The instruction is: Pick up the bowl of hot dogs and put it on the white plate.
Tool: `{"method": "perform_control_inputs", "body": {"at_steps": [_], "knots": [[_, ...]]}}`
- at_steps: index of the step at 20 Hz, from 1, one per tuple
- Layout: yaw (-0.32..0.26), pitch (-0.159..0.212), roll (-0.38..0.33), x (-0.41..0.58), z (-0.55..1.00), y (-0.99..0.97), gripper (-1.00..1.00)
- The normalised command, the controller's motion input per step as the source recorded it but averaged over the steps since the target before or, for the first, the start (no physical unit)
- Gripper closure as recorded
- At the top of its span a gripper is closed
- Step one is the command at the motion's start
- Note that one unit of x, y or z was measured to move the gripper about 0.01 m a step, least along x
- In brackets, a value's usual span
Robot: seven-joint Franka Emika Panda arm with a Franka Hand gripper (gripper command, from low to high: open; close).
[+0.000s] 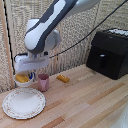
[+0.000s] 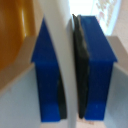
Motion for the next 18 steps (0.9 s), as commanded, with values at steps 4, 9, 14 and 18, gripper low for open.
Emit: {"method": "perform_control_inputs", "body": {"at_steps": [4,9,14,18], "knots": [[0.021,0.0,-0.031,0.09,-0.41,0.1,1.0],[0.026,0.0,-0.088,0.174,-0.44,0.34,1.0],[0.035,0.0,-0.093,0.199,-0.29,0.33,1.0],[0.017,0.0,-0.064,0.09,-0.11,0.28,1.0]]}}
